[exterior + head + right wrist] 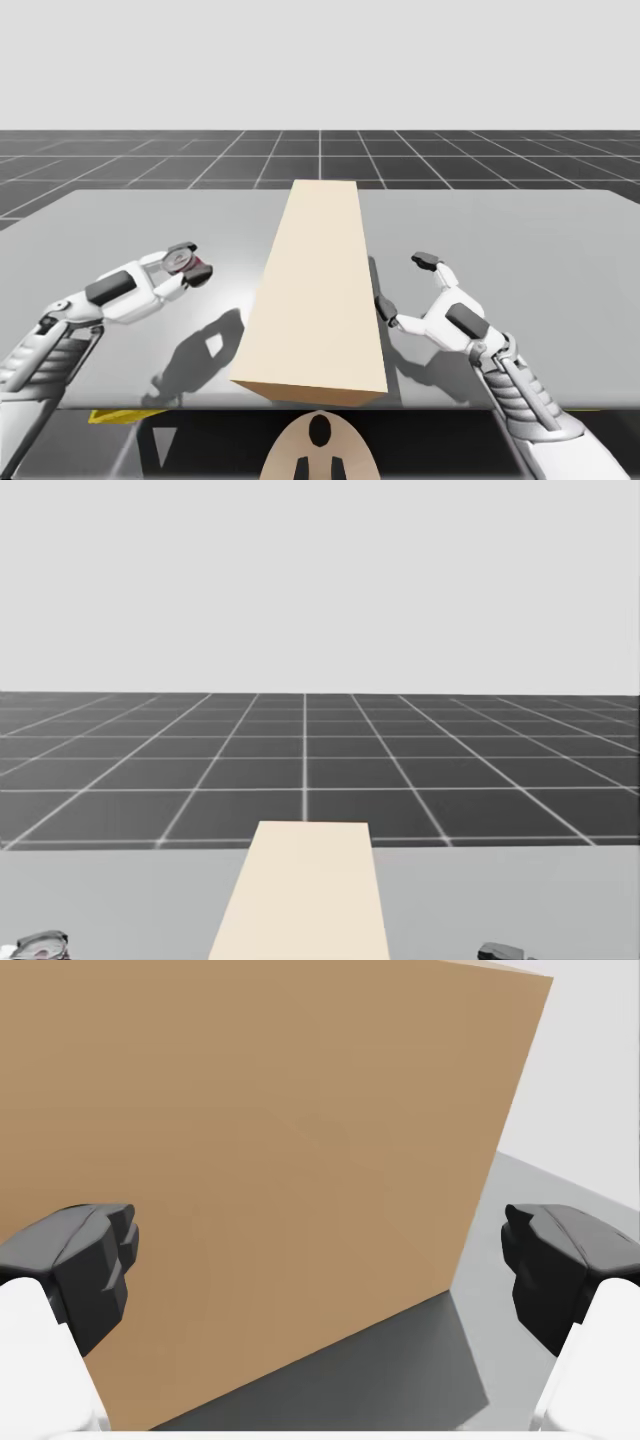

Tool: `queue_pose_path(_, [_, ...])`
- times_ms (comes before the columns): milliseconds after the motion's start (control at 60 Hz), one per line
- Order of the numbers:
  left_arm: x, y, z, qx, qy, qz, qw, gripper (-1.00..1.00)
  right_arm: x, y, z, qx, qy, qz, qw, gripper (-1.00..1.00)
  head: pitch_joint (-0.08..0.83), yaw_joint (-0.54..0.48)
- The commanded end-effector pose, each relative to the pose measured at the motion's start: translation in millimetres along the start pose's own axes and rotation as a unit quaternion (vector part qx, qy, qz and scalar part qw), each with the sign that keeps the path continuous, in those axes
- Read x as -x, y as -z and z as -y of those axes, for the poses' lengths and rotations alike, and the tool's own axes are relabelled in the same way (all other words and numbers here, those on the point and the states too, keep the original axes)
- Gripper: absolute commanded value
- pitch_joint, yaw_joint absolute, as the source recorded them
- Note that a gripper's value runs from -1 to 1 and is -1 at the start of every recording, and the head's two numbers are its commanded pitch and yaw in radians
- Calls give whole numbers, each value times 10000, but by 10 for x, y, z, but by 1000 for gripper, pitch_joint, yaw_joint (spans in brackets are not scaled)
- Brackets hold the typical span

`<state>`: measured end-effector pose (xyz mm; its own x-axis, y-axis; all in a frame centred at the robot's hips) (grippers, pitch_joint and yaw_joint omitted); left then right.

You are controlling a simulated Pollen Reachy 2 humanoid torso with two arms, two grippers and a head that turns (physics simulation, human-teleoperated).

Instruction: Retrieve the object from inside the box.

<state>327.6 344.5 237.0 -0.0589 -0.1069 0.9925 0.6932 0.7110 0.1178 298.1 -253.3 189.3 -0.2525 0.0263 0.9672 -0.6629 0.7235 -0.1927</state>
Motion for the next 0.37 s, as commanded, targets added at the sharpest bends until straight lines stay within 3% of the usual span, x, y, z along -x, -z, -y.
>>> queue_pose_path(17, [-537, 52, -232, -435, 343, 346, 9979, 1000, -1, -1, 6, 10, -1, 3, 10000, -1000, 31, -35])
queue_pose_path(367, [-1541, 390, -504, -773, 807, 800, 9905, 1000, 17, 3, 22, 112, -82, -59, 9999, -1000, 26, -42])
